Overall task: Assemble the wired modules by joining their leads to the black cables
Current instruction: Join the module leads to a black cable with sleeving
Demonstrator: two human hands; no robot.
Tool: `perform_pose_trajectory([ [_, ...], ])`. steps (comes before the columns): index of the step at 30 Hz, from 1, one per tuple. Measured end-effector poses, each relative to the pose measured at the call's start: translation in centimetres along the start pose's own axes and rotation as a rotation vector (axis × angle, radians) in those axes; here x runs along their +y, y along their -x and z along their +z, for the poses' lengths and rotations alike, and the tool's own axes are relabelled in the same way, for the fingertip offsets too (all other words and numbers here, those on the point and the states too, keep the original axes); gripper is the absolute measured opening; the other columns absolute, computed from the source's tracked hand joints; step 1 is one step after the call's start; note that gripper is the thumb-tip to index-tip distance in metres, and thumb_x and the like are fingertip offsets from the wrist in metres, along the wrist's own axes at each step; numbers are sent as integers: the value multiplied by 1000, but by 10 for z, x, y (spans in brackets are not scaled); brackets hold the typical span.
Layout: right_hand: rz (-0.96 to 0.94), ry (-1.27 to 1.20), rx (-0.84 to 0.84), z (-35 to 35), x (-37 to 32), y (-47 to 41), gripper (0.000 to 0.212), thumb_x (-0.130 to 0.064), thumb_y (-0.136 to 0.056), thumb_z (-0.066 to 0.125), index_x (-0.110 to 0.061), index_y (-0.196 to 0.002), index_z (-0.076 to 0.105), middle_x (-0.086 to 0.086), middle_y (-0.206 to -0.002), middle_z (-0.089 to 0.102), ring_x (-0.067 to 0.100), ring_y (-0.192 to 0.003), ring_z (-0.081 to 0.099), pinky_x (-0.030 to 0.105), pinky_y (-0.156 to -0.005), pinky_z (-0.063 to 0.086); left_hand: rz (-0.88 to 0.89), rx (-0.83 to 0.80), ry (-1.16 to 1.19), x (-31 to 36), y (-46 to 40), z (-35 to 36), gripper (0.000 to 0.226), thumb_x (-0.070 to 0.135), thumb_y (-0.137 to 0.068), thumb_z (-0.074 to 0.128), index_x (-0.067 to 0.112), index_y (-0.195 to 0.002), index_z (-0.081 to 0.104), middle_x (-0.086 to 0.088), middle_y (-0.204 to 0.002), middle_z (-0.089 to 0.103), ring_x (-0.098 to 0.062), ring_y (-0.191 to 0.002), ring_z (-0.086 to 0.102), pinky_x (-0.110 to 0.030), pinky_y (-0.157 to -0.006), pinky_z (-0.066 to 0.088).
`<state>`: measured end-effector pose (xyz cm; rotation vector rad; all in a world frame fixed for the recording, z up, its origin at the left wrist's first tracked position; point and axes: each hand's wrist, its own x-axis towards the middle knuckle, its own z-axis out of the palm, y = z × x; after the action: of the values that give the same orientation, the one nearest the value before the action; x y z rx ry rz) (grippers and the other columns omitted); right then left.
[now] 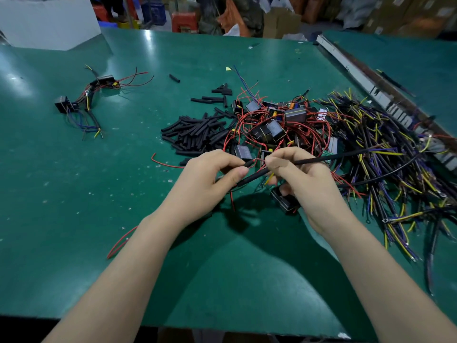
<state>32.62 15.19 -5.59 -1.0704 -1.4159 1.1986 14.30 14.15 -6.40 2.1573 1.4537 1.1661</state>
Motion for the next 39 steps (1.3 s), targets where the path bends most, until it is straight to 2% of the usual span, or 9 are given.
perform_pose_trajectory([
  [5,-19,65,2,0,1,0,13,-31,-80,62,-33,-80,75,-9,-77,71,1,-66,57,11,-56,41,56,21,55,3,0,-2,16,22,-86,65,10,-94,71,0,-83,64,-3,-78,54,-7,-71,36],
  [8,-81,87,-26,1,-2,1,13,-30,-80,63,-36,-78,74,-13,-74,70,-4,-65,57,8,-57,41,57,20,70,4,0,-3,19,22,-87,63,9,-96,72,9,-82,61,2,-77,53,-5,-71,34],
  [17,-154,300,-69,-3,-1,2,13,-21,-90,66,-28,-80,70,-6,-72,65,4,-66,53,19,-63,44,59,19,30,4,0,-3,16,13,-91,60,5,-98,71,4,-83,58,-5,-79,52,-9,-74,37],
  [19,-174,319,-102,-4,-2,2,16,-19,-91,65,-28,-78,68,-4,-67,61,4,-63,49,20,-59,40,62,13,29,4,0,-3,17,16,-90,60,6,-98,71,3,-84,60,-11,-82,56,-16,-77,42],
  [21,-232,400,-140,-5,-3,3,20,-14,-92,63,-27,-77,65,-15,-63,57,-1,-59,47,12,-57,36,57,-11,1,4,1,-3,21,21,-90,57,10,-99,72,2,-87,62,-19,-86,58,-36,-82,46],
  [24,-296,566,-175,-5,-2,2,17,-8,-91,62,-22,-80,64,-19,-70,57,-5,-69,52,8,-65,36,117,-49,-134,2,1,-4,21,25,-90,55,17,-98,73,5,-90,63,-26,-88,57,-51,-76,44],
  [31,-363,722,-218,-8,7,0,8,-7,-92,59,-10,-90,66,-17,-81,53,-8,-77,50,6,-70,35,193,-78,-338,-1,3,-3,22,29,-89,53,22,-95,74,5,-88,65,-24,-84,51,-37,-71,33],
  [35,-400,662,-111,-1,11,1,7,-6,-90,63,-11,-89,67,-15,-81,55,-2,-75,52,8,-68,38,180,-90,-353,1,4,-1,24,33,-89,54,21,-96,73,5,-89,65,-26,-85,52,-40,-70,37],
  [39,-232,219,-29,2,7,1,18,-13,-87,69,-24,-99,61,-9,-75,66,2,-74,60,16,-67,46,46,-20,-178,5,2,2,28,35,-90,50,18,-98,71,4,-90,62,-27,-87,54,-49,-76,44],
])
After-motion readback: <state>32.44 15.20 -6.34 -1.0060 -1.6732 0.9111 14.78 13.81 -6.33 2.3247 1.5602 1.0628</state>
